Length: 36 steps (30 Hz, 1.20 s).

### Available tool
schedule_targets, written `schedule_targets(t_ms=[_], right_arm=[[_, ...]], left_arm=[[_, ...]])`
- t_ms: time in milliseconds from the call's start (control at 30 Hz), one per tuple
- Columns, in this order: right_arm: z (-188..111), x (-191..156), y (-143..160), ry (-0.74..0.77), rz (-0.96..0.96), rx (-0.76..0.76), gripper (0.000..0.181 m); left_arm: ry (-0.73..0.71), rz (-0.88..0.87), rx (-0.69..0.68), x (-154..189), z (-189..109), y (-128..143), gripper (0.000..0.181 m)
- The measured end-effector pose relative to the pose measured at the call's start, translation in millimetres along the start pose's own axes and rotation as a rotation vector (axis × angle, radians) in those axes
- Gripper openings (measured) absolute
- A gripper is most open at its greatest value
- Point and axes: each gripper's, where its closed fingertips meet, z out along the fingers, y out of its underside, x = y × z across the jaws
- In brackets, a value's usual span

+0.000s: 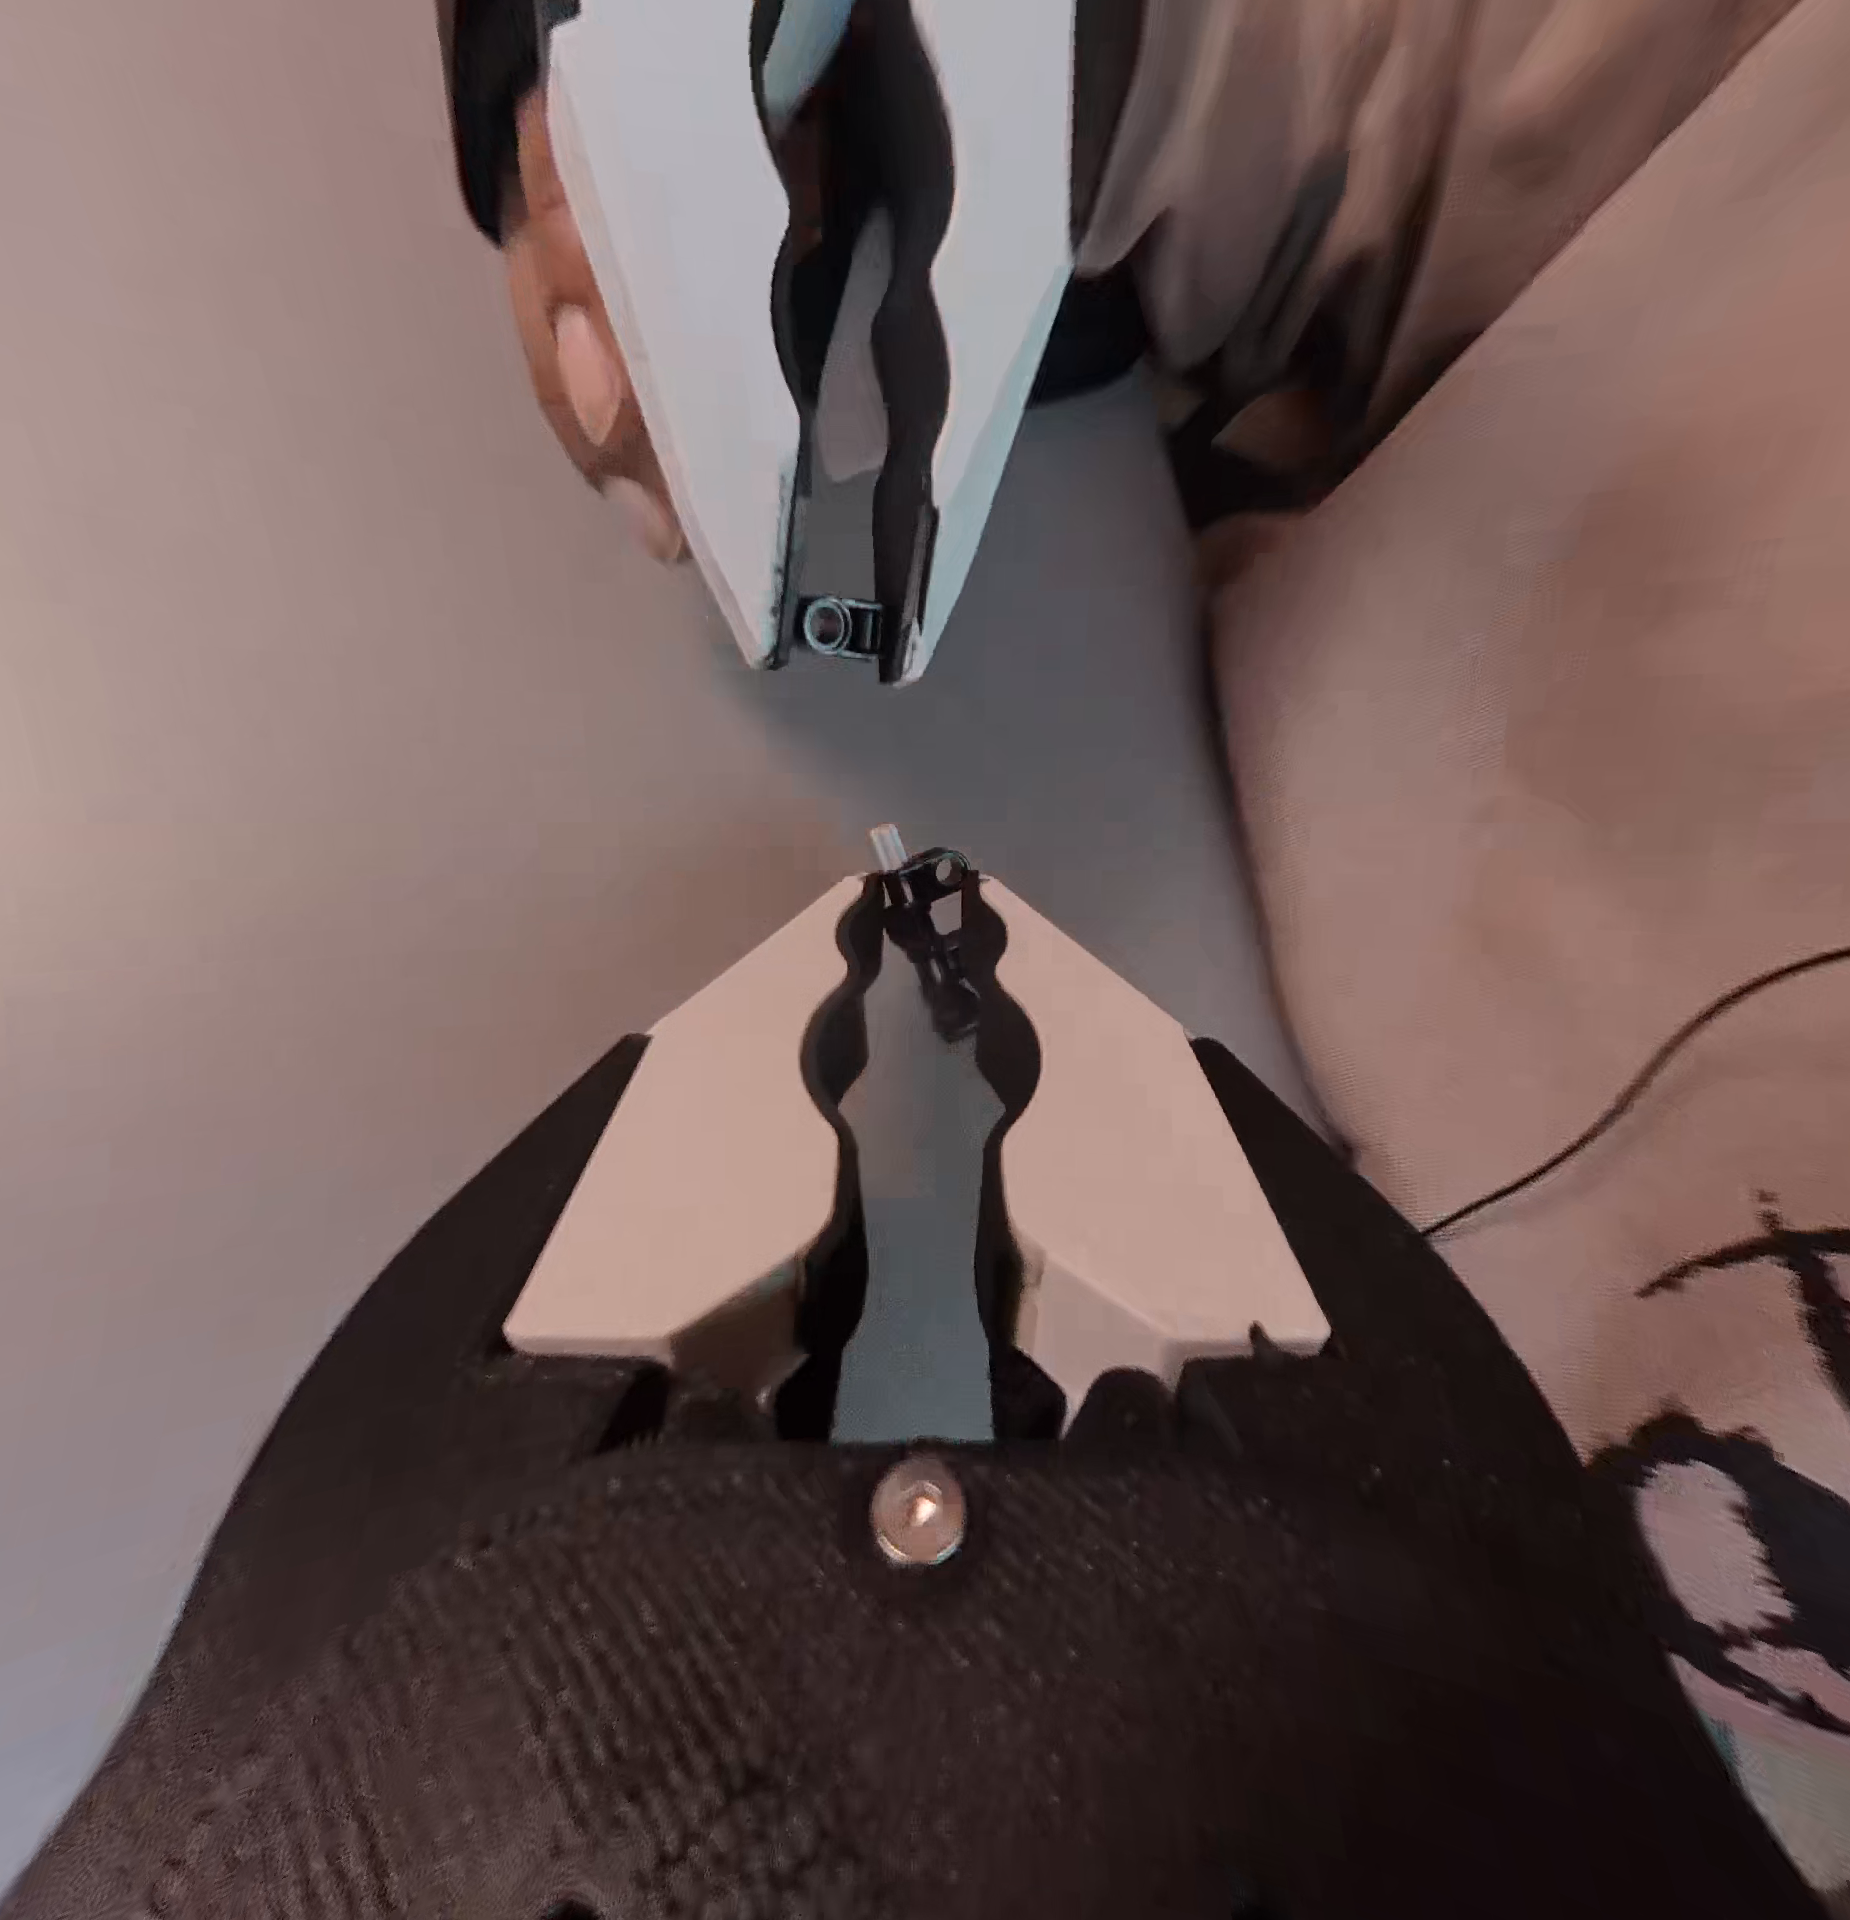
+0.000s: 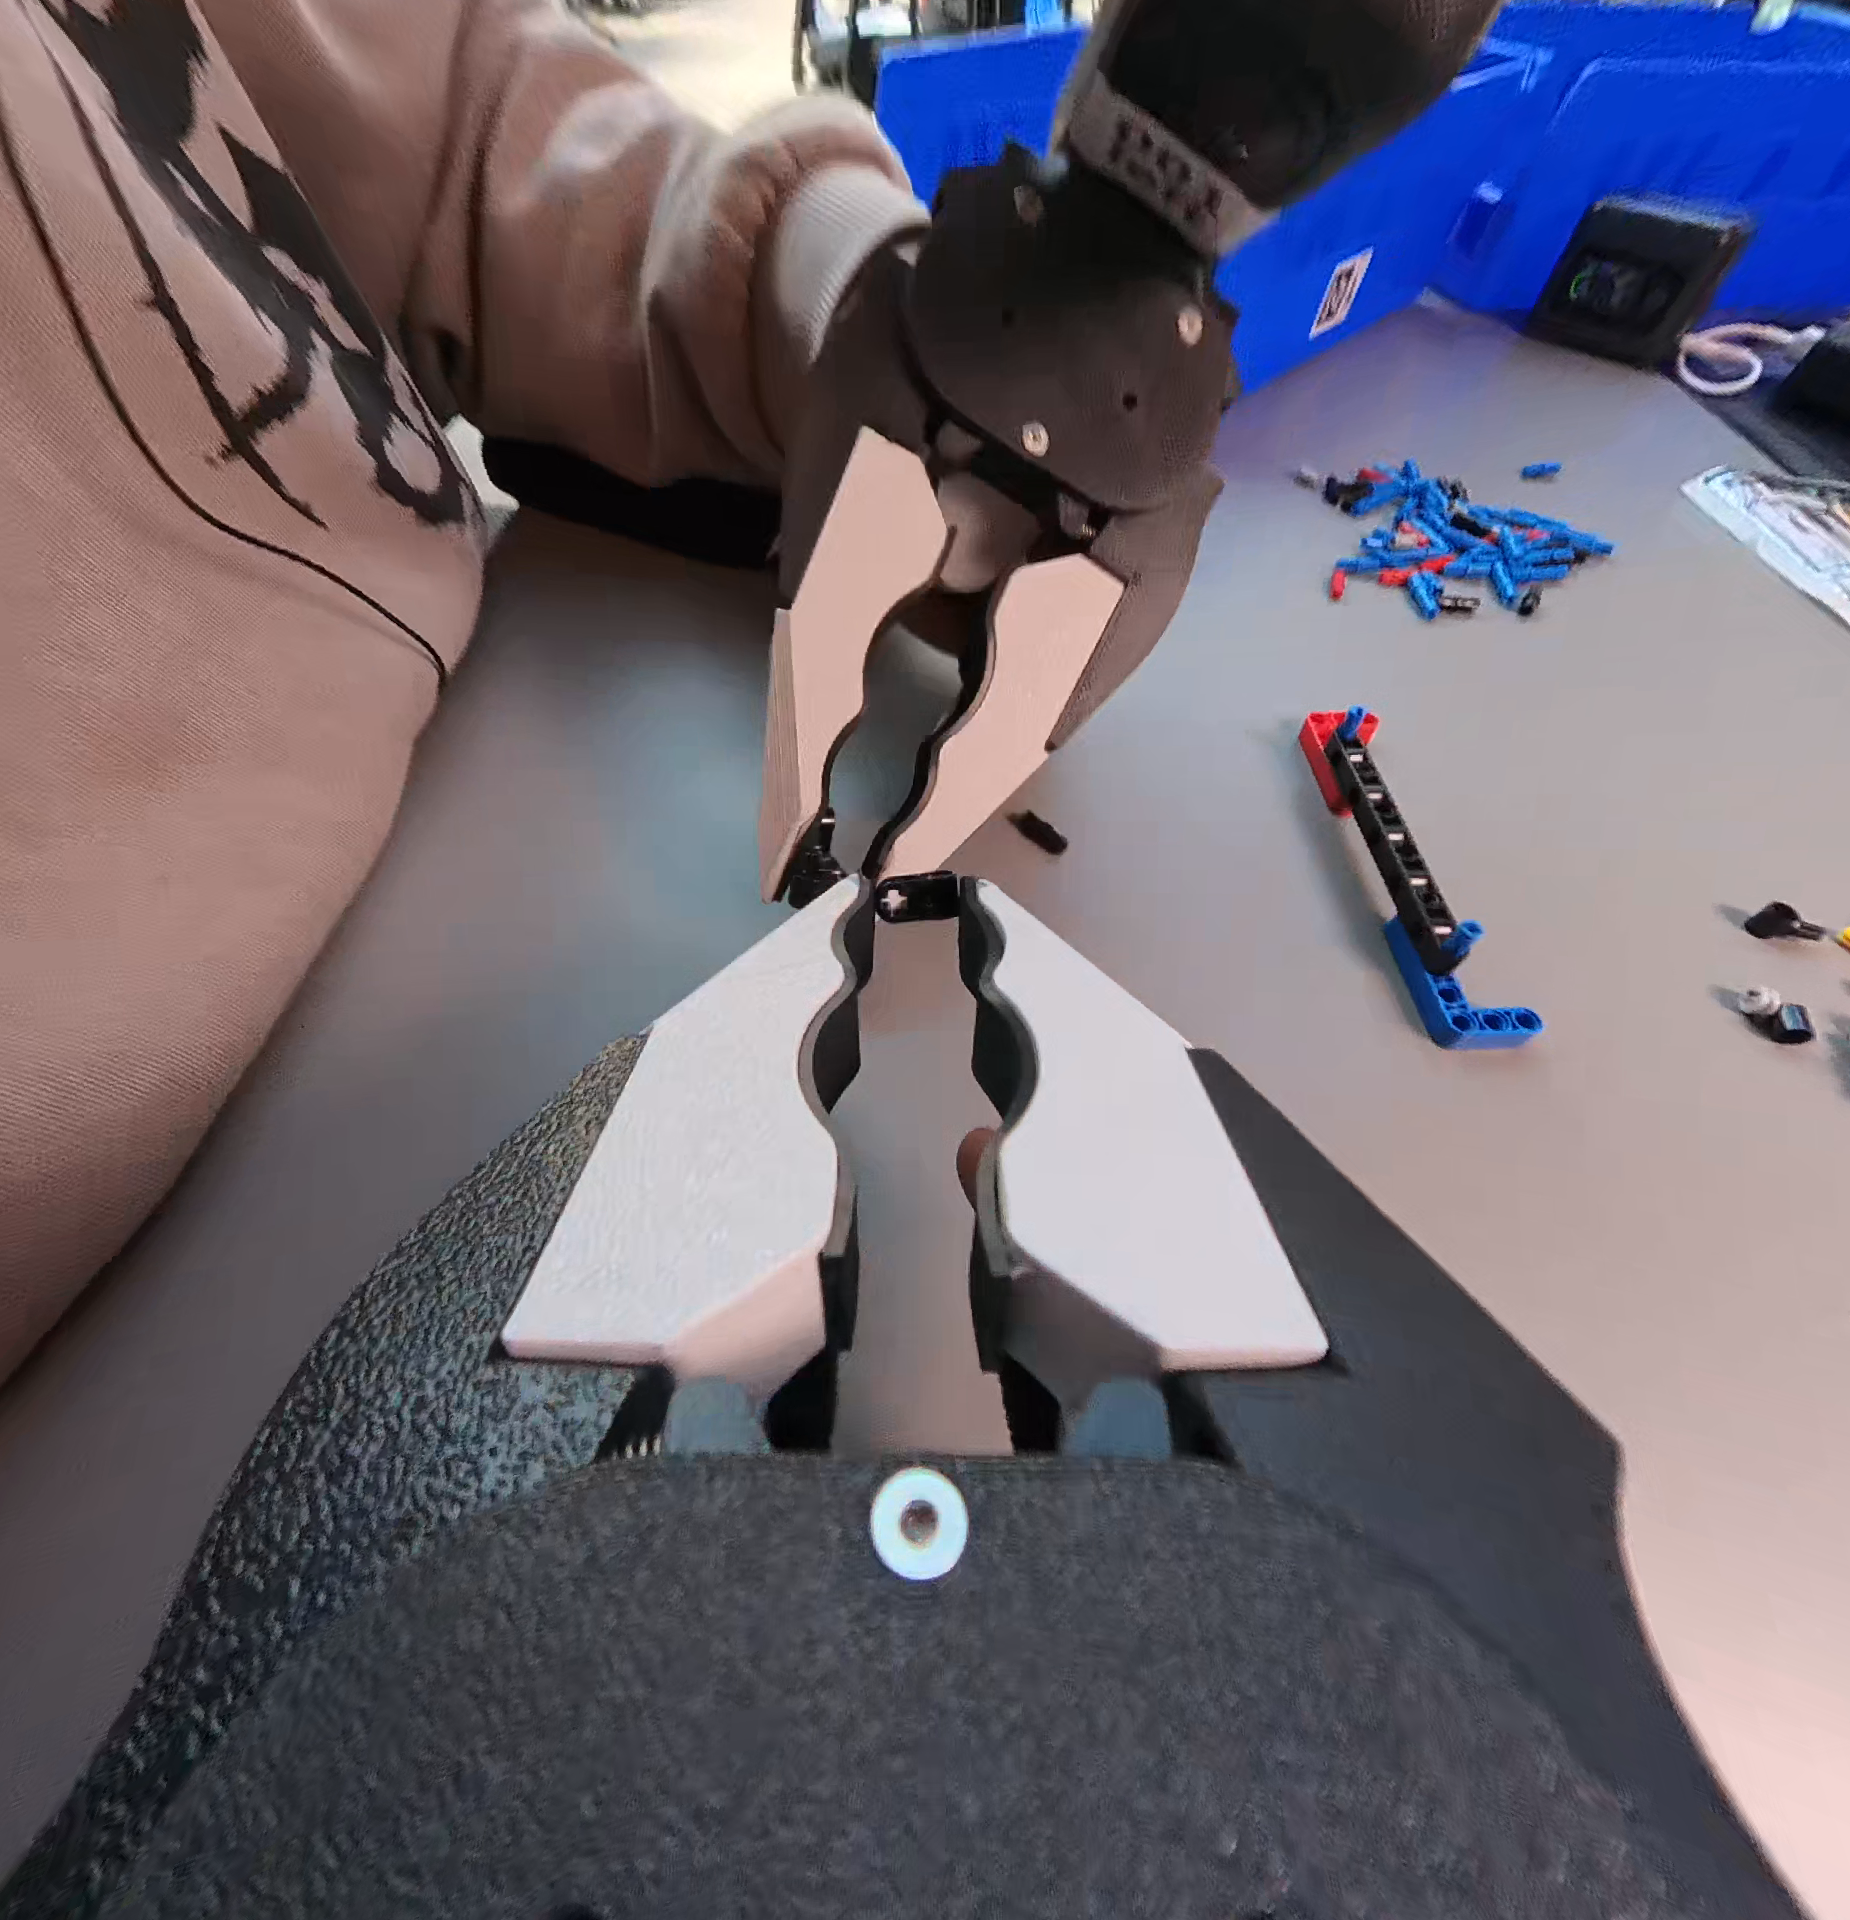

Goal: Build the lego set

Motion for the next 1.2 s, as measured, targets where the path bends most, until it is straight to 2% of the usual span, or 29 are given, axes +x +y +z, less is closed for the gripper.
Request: schedule_targets(t_ms=[67,167,400,833,1200], right_arm=[[-7,-6,-16,-0.052,0.023,0.105,0.014],[-13,-16,-33,-0.121,0.048,0.211,0.014],[-15,-28,-56,-0.243,0.132,0.355,0.014],[-1,-49,-53,-0.344,0.009,0.229,0.014],[-4,-55,-64,-0.404,-0.003,0.278,0.014]], left_arm=[[0.167,-0.069,0.123,16,-6,-16,0.013],[0.336,-0.118,0.242,34,-15,-33,0.013],[0.530,-0.157,0.393,54,-33,-53,0.013],[0.724,-0.244,0.324,74,-33,-47,0.012],[0.884,-0.329,0.368,84,-39,-55,0.011]])
